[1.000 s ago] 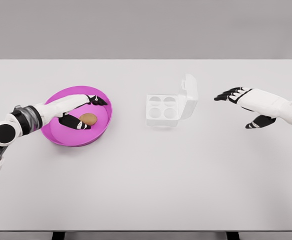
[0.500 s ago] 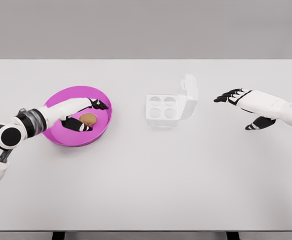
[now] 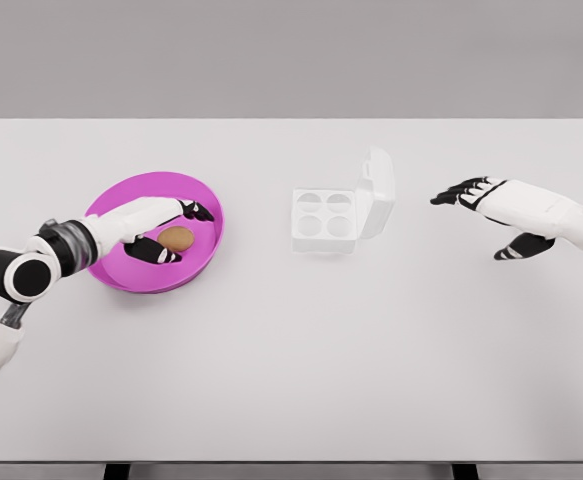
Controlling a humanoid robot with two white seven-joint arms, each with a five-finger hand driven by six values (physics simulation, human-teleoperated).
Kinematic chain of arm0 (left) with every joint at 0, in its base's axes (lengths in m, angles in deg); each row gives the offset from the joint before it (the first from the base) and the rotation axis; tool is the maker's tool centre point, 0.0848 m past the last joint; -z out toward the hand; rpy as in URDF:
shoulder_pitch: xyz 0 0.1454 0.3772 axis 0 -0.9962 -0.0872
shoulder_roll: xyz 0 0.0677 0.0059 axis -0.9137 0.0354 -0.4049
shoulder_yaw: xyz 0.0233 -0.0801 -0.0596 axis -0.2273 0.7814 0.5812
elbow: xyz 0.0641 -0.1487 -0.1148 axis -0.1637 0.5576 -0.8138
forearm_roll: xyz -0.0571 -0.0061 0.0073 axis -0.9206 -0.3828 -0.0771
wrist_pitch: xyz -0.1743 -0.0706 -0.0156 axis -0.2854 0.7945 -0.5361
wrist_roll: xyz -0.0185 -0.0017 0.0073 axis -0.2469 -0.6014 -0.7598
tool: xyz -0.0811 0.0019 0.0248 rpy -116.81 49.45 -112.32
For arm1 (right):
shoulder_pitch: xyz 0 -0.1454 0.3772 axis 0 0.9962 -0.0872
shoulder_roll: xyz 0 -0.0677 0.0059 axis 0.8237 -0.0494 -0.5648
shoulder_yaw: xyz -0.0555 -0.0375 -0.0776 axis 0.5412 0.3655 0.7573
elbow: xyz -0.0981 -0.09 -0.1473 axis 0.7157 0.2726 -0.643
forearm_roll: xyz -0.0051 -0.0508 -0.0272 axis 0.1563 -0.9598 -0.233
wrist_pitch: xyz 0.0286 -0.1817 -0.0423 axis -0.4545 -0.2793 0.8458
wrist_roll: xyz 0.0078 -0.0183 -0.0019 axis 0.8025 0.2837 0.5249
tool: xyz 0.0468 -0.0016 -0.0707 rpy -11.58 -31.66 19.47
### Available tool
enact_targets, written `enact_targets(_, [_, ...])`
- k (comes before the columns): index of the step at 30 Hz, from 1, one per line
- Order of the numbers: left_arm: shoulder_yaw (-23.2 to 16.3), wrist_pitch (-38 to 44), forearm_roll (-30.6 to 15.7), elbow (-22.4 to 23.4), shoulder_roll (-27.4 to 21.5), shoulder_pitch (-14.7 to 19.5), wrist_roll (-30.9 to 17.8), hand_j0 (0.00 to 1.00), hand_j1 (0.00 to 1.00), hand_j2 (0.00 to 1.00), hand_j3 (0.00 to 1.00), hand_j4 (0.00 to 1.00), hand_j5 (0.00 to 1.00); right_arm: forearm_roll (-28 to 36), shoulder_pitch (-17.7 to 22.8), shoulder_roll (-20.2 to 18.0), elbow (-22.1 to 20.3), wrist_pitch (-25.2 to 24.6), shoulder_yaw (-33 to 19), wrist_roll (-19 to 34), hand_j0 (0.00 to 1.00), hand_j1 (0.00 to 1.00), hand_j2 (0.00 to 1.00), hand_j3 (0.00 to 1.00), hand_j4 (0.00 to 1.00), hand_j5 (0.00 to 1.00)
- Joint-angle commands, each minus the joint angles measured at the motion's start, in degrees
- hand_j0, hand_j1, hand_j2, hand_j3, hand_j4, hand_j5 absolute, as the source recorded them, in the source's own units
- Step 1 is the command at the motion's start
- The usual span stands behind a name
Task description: Pack egg into the box and close the box lid
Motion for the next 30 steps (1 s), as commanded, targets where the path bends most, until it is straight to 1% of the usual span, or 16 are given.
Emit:
enact_targets(1, [0.1, -0.1, 1.1, 0.0, 0.3, 0.0, 0.0, 0.78, 0.78, 0.78, 0.78, 0.78, 0.78, 0.4, 0.0, -0.1, 0.0, -0.2, 0.0, 0.0, 1.0, 1.0, 1.0, 1.0, 1.0, 1.0])
enact_targets(4, [0.1, -0.1, 1.4, 0.0, 0.4, 0.0, 0.0, 0.78, 0.78, 0.78, 0.78, 0.78, 0.78, 0.4, 0.0, -0.1, 0.0, -0.2, 0.0, 0.0, 1.0, 1.0, 1.0, 1.0, 1.0, 1.0])
enact_targets(8, [0.1, -0.1, 1.4, 0.0, 0.4, -0.5, 0.0, 0.73, 0.73, 0.73, 0.73, 0.73, 0.73, 0.4, 0.0, -0.2, 0.0, -0.2, 0.0, 0.0, 1.0, 1.0, 1.0, 1.0, 1.0, 1.0])
enact_targets(12, [0.3, -0.1, 1.3, -0.1, 0.4, -0.9, 0.0, 0.72, 0.72, 0.72, 0.72, 0.72, 0.72, 0.4, -0.1, -0.7, 0.0, -0.2, 0.0, 0.0, 1.0, 1.0, 1.0, 1.0, 1.0, 1.0])
enact_targets(17, [0.3, -0.1, 1.3, 0.0, 0.4, -0.9, 0.0, 0.66, 0.66, 0.66, 0.66, 0.66, 0.66, 0.4, 0.0, -0.7, 0.0, -0.2, 0.0, 0.0, 1.0, 1.0, 1.0, 1.0, 1.0, 1.0])
enact_targets(19, [0.4, 0.0, 1.4, -0.1, 0.3, -0.9, 0.0, 0.61, 0.61, 0.61, 0.61, 0.61, 0.61, 0.4, 0.0, -0.7, 0.0, -0.2, 0.0, 0.0, 1.0, 1.0, 1.0, 1.0, 1.0, 1.0])
enact_targets(24, [0.6, 0.0, 1.3, -0.1, 0.4, -0.9, 0.0, 0.6, 0.6, 0.6, 0.6, 0.6, 0.6, 0.4, 0.1, -0.8, -0.1, -0.2, 0.0, 0.0, 1.0, 1.0, 1.0, 1.0, 1.0, 1.0])
enact_targets(30, [1.1, 0.1, 1.3, -0.2, 0.4, -0.9, 0.0, 0.55, 0.55, 0.55, 0.55, 0.55, 0.55, 0.4, 0.2, -0.9, -0.2, -0.2, 0.0, 0.0, 1.0, 1.0, 1.0, 1.0, 1.0, 1.0])
